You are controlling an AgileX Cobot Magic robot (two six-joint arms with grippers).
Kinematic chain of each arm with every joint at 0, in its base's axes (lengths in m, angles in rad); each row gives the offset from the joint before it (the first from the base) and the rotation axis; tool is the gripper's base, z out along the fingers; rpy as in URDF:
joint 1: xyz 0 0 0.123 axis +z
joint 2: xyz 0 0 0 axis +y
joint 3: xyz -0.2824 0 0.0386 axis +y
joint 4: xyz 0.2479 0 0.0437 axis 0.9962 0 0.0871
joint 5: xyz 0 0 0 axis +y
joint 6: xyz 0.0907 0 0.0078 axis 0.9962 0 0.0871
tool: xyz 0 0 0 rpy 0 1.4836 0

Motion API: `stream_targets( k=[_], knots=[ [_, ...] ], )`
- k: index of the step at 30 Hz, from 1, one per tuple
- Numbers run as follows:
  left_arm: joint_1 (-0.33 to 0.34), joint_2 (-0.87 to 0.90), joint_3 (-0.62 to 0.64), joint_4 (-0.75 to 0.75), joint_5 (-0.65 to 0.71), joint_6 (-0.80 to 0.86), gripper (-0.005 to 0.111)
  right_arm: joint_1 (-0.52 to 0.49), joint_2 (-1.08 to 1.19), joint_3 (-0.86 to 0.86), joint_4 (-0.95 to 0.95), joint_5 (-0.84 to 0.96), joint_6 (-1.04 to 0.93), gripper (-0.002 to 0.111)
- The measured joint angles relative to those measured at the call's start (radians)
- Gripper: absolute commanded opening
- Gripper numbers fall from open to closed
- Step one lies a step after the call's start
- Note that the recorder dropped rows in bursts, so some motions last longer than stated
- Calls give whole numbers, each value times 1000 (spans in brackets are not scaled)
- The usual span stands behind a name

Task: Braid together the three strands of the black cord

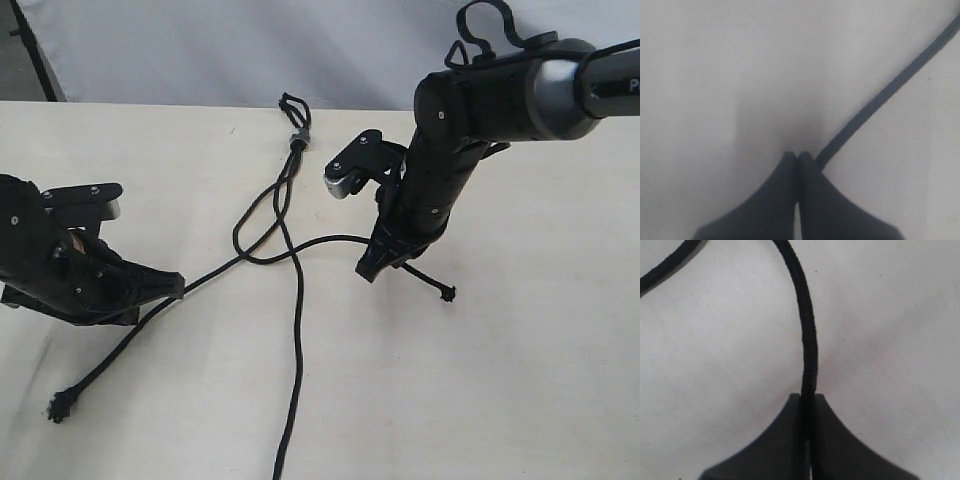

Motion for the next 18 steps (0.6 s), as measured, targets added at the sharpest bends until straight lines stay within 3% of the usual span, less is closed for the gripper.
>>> stream_targets(
  k=[5, 18],
  knots=[
    [-3, 0, 0, -72, 0, 0, 0, 0, 0, 0, 0, 0, 0, 0],
    [-3, 23, 0, -94, -16, 0, 0, 0, 0, 0, 0, 0, 10, 0]
  ],
)
